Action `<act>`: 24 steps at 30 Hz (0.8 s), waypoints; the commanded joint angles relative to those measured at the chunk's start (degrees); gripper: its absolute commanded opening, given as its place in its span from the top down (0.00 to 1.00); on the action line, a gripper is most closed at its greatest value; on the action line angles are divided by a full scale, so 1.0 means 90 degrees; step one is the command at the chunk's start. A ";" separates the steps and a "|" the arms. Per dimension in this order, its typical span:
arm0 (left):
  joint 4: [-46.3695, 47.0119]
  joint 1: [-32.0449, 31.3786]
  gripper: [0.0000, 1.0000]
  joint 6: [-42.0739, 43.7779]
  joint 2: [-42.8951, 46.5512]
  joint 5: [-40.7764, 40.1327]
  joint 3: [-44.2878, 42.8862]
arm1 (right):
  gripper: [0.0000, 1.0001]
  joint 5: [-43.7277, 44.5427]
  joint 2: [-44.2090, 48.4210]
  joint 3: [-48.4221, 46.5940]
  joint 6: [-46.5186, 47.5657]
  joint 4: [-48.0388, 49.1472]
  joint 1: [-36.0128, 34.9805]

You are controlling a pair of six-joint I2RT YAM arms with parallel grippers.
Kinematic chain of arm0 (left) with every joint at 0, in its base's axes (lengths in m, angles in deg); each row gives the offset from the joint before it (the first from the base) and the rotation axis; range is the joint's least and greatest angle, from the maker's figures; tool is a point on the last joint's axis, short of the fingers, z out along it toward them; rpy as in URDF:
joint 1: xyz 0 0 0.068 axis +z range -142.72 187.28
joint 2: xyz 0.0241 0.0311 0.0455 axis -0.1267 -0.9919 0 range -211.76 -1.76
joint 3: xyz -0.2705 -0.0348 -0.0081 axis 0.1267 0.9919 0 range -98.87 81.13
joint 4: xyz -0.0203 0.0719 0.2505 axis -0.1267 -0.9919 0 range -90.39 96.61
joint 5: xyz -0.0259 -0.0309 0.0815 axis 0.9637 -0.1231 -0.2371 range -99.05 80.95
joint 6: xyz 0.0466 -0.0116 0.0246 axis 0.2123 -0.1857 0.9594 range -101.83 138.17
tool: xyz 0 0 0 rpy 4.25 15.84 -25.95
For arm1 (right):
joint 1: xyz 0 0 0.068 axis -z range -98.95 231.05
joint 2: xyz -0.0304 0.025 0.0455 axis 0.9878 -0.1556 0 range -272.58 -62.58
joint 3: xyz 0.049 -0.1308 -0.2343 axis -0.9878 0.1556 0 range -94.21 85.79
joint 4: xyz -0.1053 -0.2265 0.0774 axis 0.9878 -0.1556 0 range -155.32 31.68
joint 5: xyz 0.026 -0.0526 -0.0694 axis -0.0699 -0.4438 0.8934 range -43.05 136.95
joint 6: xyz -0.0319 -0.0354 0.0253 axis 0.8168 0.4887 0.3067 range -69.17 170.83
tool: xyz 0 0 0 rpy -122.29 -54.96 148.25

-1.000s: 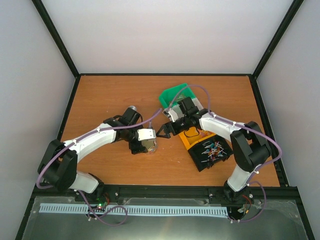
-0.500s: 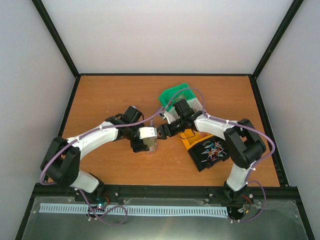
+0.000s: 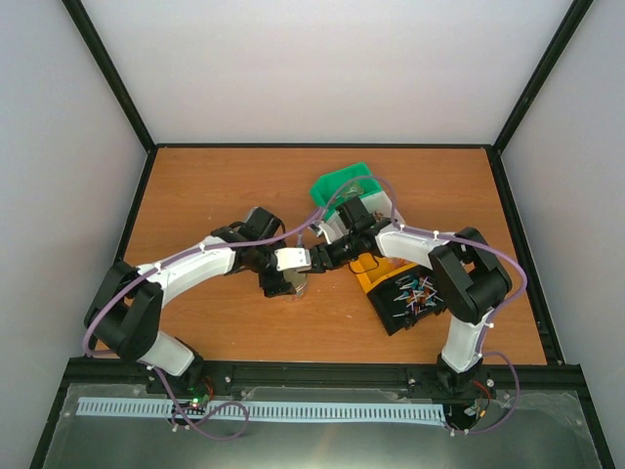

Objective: Pack the candies

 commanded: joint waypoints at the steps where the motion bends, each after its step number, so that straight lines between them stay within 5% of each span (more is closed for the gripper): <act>1: 0.0067 -0.0045 0.20 -0.0084 -0.0099 -0.0034 -0.0152 | 0.40 -0.0029 -0.0159 0.0080 0.0018 0.0129 -0.0053; 15: -0.0237 -0.0046 0.01 -0.0289 0.0249 0.0069 -0.0316 | 0.45 0.0194 -0.0204 0.0160 0.0169 0.0017 -0.0053; 24: -0.0611 -0.0005 0.00 -0.0423 0.0702 0.0221 -0.0450 | 0.45 0.0244 -0.0108 0.0165 0.0238 -0.0036 -0.0054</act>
